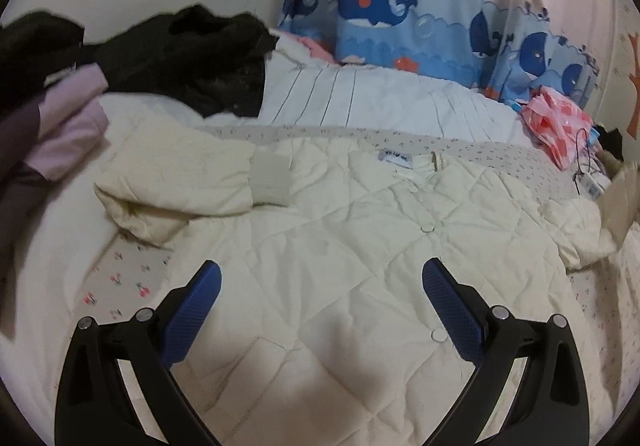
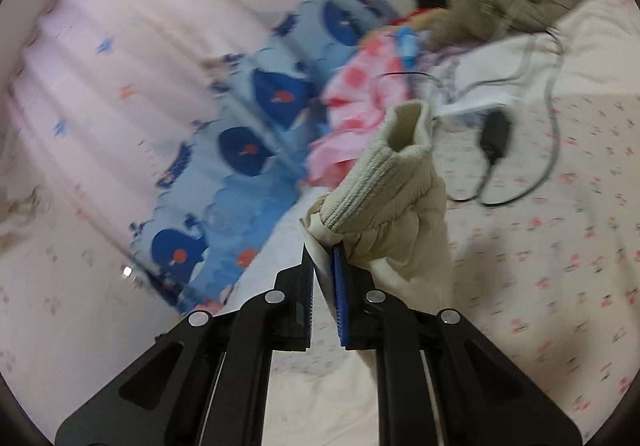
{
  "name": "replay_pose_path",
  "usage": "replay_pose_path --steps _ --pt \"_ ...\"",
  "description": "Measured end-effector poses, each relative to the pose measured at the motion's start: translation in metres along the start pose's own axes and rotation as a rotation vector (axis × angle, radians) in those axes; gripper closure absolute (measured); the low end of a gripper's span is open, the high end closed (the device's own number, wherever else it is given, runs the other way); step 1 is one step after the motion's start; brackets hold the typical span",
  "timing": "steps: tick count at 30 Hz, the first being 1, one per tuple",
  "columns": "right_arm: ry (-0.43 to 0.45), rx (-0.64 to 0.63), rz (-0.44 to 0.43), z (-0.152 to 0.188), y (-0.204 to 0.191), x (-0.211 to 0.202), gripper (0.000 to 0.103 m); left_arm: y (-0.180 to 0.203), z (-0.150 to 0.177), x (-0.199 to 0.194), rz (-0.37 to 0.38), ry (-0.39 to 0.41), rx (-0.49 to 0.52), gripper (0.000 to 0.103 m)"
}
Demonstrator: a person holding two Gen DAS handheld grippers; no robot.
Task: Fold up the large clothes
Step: 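Lift the cuff with the right tool and carry it across the jacket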
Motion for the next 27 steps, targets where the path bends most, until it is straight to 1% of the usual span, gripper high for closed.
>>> replay_pose_path --steps 4,9,16,27 --pt "-0.015 -0.029 -0.026 0.014 -0.034 0.002 0.094 0.004 0.003 -0.013 -0.014 0.031 0.069 0.006" --pt "-0.042 -0.043 -0.049 0.031 -0.059 0.004 0.094 0.003 0.001 -0.024 -0.029 0.062 0.102 0.006" --pt "-0.077 -0.043 -0.072 0.05 -0.081 0.013 0.094 -0.005 0.0 -0.03 -0.021 0.067 0.075 0.006" --pt "-0.154 -0.07 -0.132 0.095 -0.125 0.032 0.094 -0.01 0.0 -0.034 -0.013 0.071 0.056 0.006"
Point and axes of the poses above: each gripper's, at about its wrist camera, not at the fingertips, and x roughly the way its jaws point, y to its right, z to its underside, the point moved 4 cm from there along x, roughly the way its jaws point, and after that the axes turned 2 degrees about z, right-handed, at the moved point
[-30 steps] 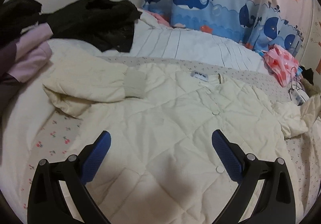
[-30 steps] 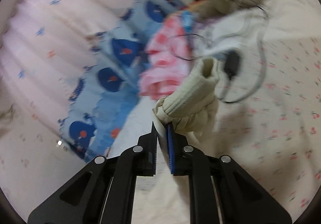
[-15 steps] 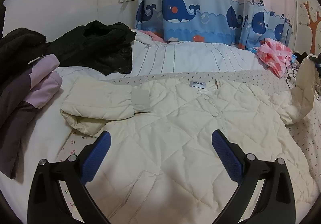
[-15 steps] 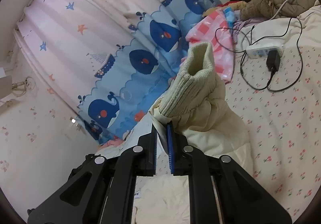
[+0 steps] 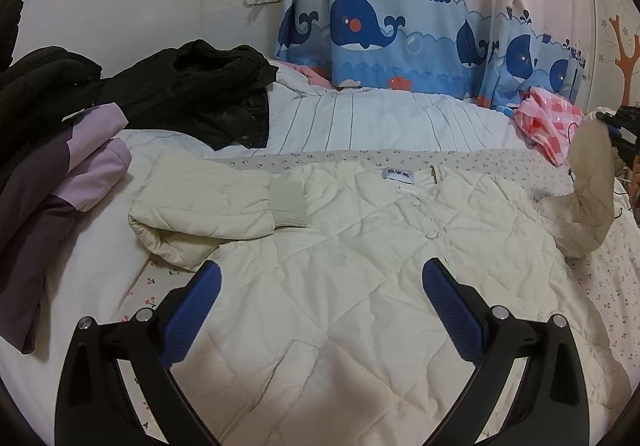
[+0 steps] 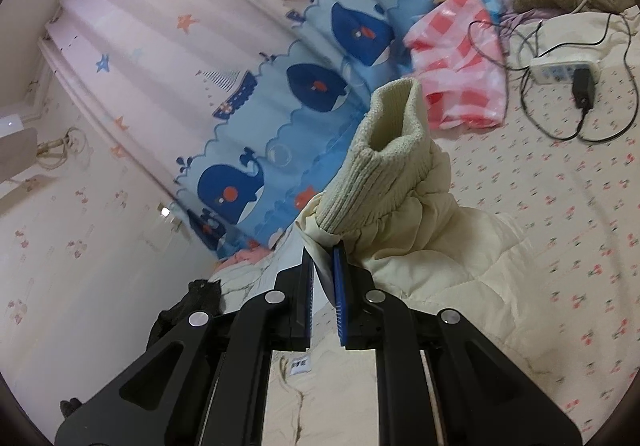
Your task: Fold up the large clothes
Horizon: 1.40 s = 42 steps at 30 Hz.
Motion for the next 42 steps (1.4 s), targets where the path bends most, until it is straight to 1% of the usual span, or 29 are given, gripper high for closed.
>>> replay_pose_path --steps 6,17,21,23,24,25,27,31,34,37,40,42 --pt "-0.046 -0.031 -0.025 0.024 -0.025 0.017 0.094 -0.001 -0.001 -0.002 -0.001 0.008 -0.001 0.006" --pt "-0.134 -0.054 -0.058 0.074 -0.052 0.053 0.093 0.0 -0.003 -0.009 -0.015 0.04 0.028 0.006" --pt "-0.17 -0.102 -0.068 0.098 -0.072 0.068 0.093 -0.002 -0.002 -0.006 -0.013 0.027 0.03 0.006" --pt "-0.194 -0.134 -0.074 0.112 -0.085 0.076 0.093 -0.006 0.0 -0.003 0.002 0.002 0.016 0.006" --pt "-0.205 -0.148 -0.079 0.12 -0.091 0.08 0.093 -0.01 0.0 0.0 0.012 -0.015 0.0 0.006" --pt "-0.217 -0.162 -0.085 0.128 -0.098 0.085 0.093 -0.019 0.001 0.003 0.025 -0.037 -0.036 0.006" --pt "-0.247 -0.198 -0.102 0.148 -0.116 0.096 0.093 -0.033 0.001 0.005 0.029 -0.055 -0.093 0.006" --pt "-0.301 -0.253 -0.132 0.187 -0.147 0.116 0.094 -0.078 0.004 0.009 -0.003 -0.083 -0.253 0.006" --pt "-0.343 -0.291 -0.152 0.22 -0.17 0.129 0.094 -0.104 0.008 0.01 -0.023 -0.096 -0.34 0.006" --pt "-0.378 -0.316 -0.181 0.253 -0.189 0.137 0.094 -0.123 0.009 0.008 -0.034 -0.094 -0.392 0.006" --pt "-0.408 -0.368 -0.198 0.285 -0.212 0.143 0.094 -0.13 0.009 0.006 -0.045 -0.088 -0.407 0.006" --pt "-0.432 -0.411 -0.192 0.301 -0.222 0.145 0.094 -0.133 0.01 0.006 -0.04 -0.092 -0.415 0.006"
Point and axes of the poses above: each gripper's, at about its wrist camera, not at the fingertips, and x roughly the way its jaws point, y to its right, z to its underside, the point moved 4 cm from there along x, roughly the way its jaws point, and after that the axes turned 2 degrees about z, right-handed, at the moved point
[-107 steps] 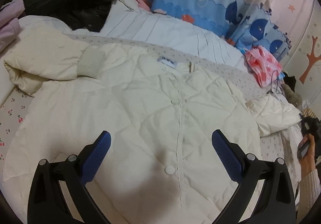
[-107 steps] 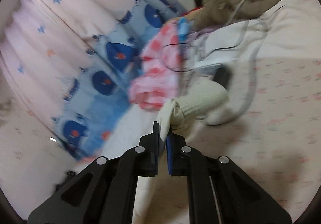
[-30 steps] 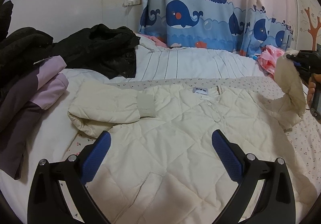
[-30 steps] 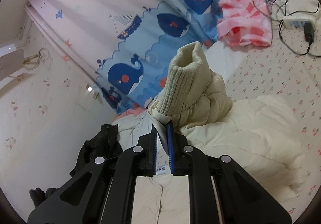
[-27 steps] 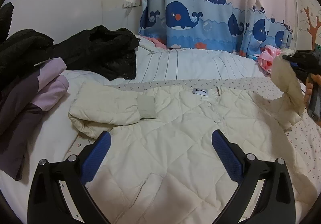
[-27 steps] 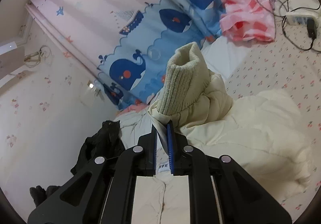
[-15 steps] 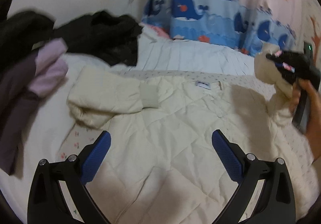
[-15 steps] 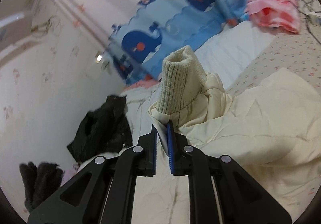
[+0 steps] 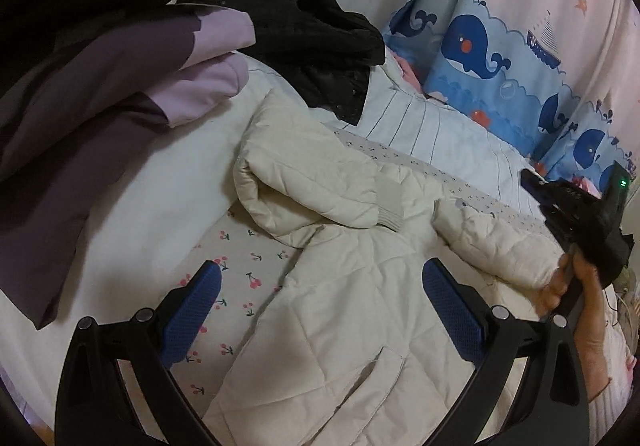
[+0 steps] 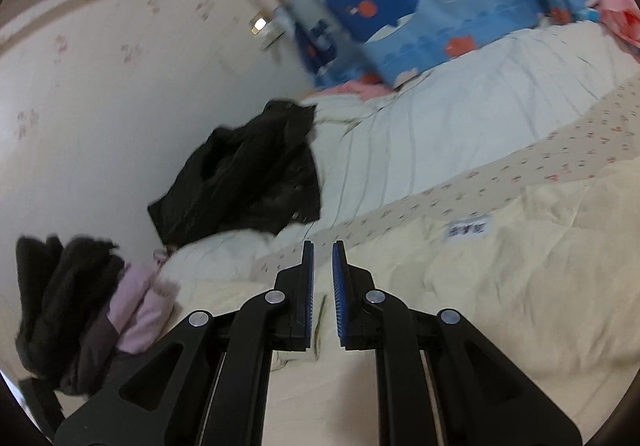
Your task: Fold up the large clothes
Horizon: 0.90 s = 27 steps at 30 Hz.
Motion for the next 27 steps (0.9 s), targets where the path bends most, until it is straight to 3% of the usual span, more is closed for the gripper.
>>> replay_pose_path --steps 2,3,4,5,6,8,11,14,15,16,18,20,22,25,27 --pt "-0.043 -0.058 0.036 0.006 -0.008 0.009 0.093 -0.002 -0.001 0.0 0.006 -0.003 -0.009 0.006" --pt "-0.076 -0.096 0.066 0.01 -0.011 0.016 0.087 -0.003 -0.002 -0.001 0.008 -0.003 -0.011 0.006" --pt "-0.123 -0.143 0.114 0.015 -0.012 0.023 0.076 -0.004 -0.002 -0.001 0.01 -0.003 -0.012 0.006" --pt "-0.178 -0.202 0.179 0.023 -0.011 0.032 0.051 -0.005 -0.002 -0.001 0.012 -0.005 -0.013 0.006" --pt "-0.214 -0.263 0.244 0.032 -0.01 0.039 0.036 -0.005 -0.001 -0.001 0.013 -0.007 -0.013 0.006" --pt "-0.282 -0.407 0.352 0.051 -0.007 0.054 0.035 -0.004 -0.001 0.001 0.022 -0.017 -0.019 0.006" --pt "-0.369 -0.493 0.434 0.075 0.009 0.077 0.025 -0.002 0.001 0.003 0.034 -0.03 -0.021 0.006" --pt "-0.423 -0.541 0.53 0.09 0.031 0.099 0.026 0.001 0.002 0.005 0.03 -0.032 -0.007 0.006" --pt "-0.408 -0.519 0.536 0.09 0.039 0.102 0.041 0.001 0.002 0.005 0.031 -0.034 -0.008 0.006" --pt "-0.398 -0.453 0.525 0.087 0.047 0.101 0.067 0.0 0.003 0.005 0.032 -0.036 -0.01 0.006" --pt "-0.35 -0.299 0.453 0.072 0.058 0.09 0.083 -0.001 0.003 0.006 0.034 -0.041 -0.014 0.006" --pt "-0.282 -0.181 0.368 0.056 0.059 0.072 0.087 -0.002 0.002 0.005 0.035 -0.039 -0.02 0.006" --pt "-0.211 -0.141 0.271 0.044 0.046 0.054 0.088 -0.004 0.002 0.004 0.036 -0.036 -0.027 0.006" --pt "-0.144 -0.171 0.146 0.035 0.012 0.04 0.088 -0.007 0.001 0.003 0.034 -0.031 -0.038 0.006" --pt "-0.15 -0.205 0.113 0.038 -0.007 0.044 0.088 -0.007 0.001 0.003 0.031 -0.03 -0.044 0.006"
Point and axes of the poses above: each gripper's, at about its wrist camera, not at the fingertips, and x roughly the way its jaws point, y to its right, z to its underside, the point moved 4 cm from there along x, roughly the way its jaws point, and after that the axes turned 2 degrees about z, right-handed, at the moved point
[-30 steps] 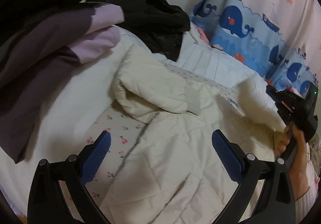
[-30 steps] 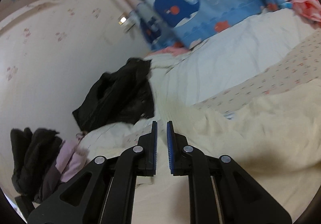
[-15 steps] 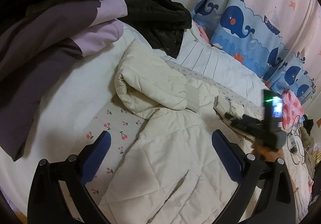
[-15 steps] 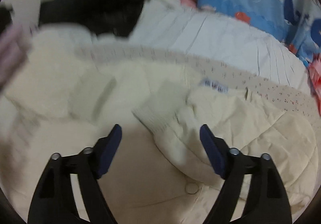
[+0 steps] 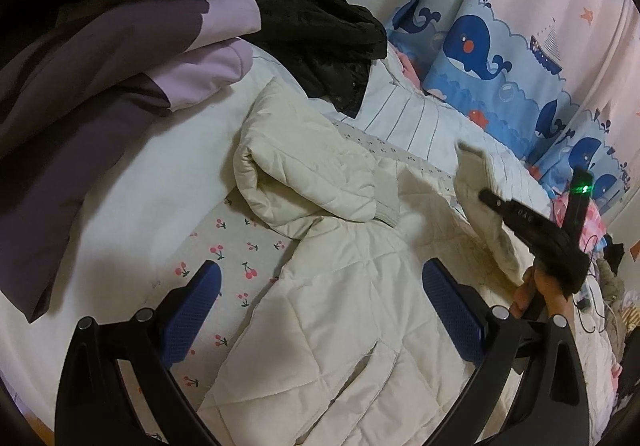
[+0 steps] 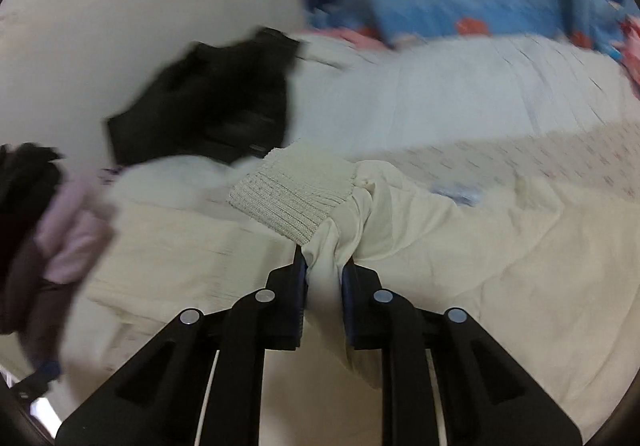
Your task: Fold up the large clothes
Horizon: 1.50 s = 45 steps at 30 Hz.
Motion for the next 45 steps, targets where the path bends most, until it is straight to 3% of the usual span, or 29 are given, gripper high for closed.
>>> replay_pose_path --steps 3,5,6,7,8,10,13,15,17,22,25,27,29,34,36,37,38,41,45 --pt "-0.057 -0.02 -0.027 0.014 -0.014 0.023 0.088 0.001 0.001 0.002 -0.007 -0.003 0.007 0.006" --pt "-0.203 -0.025 -0.029 0.042 -0.016 0.059 0.084 0.002 0.001 0.004 -0.009 -0.005 0.016 0.006" --pt "-0.276 -0.025 -0.025 0.058 -0.015 0.072 0.069 0.001 0.0 0.005 -0.011 -0.007 0.022 0.006" --pt "-0.305 -0.024 -0.03 0.069 -0.013 0.078 0.066 0.001 0.0 0.006 -0.012 -0.009 0.028 0.006" --pt "-0.29 -0.017 -0.051 0.07 -0.012 0.073 0.063 0.001 -0.001 0.007 -0.01 -0.015 0.039 0.006" --pt "-0.304 0.038 -0.109 0.064 -0.009 0.058 0.033 0.002 -0.002 0.008 -0.008 -0.023 0.07 0.006" --pt "-0.202 0.056 -0.142 0.051 -0.003 0.0 0.025 0.006 -0.006 0.007 -0.046 0.0 0.158 0.006" --pt "-0.13 0.083 -0.102 0.051 0.017 -0.035 0.019 0.01 -0.01 0.007 -0.107 0.047 0.234 0.006" --pt "-0.133 0.194 -0.056 0.068 0.048 -0.066 0.019 0.021 -0.016 0.016 -0.159 0.067 0.34 0.006" --pt "-0.07 0.371 0.061 0.097 0.117 -0.125 0.018 0.056 -0.023 0.077 -0.14 -0.05 0.636 0.006" --pt "-0.041 0.556 0.023 0.099 0.154 -0.134 0.018 0.071 -0.012 0.125 -0.196 -0.139 0.873 0.006" --pt "-0.029 0.603 -0.001 0.096 0.164 -0.134 0.018 0.08 -0.006 0.143 -0.239 -0.133 1.007 0.006" --pt "-0.052 0.596 -0.024 0.095 0.16 -0.13 0.018 0.086 -0.006 0.159 -0.234 -0.149 1.053 0.006" --pt "-0.097 0.558 -0.077 0.091 0.132 -0.112 0.018 0.094 -0.013 0.205 -0.276 -0.2 1.085 0.006" --pt "-0.113 0.546 -0.084 0.091 0.118 -0.105 0.018 0.086 -0.025 0.218 -0.322 -0.213 1.059 0.021" --pt "-0.123 0.541 -0.088 0.092 0.114 -0.102 0.018 0.083 -0.031 0.221 -0.329 -0.232 1.027 0.042" --pt "-0.13 0.534 -0.087 0.091 0.112 -0.099 0.018 0.078 -0.039 0.222 -0.339 -0.245 0.988 0.067" --pt "-0.134 0.52 -0.069 0.093 0.107 -0.097 0.018 0.064 -0.082 0.202 -0.391 -0.182 0.872 0.078" --pt "-0.155 0.492 -0.049 0.096 0.102 -0.094 0.018 0.044 -0.163 0.135 -0.266 -0.027 0.514 0.079"
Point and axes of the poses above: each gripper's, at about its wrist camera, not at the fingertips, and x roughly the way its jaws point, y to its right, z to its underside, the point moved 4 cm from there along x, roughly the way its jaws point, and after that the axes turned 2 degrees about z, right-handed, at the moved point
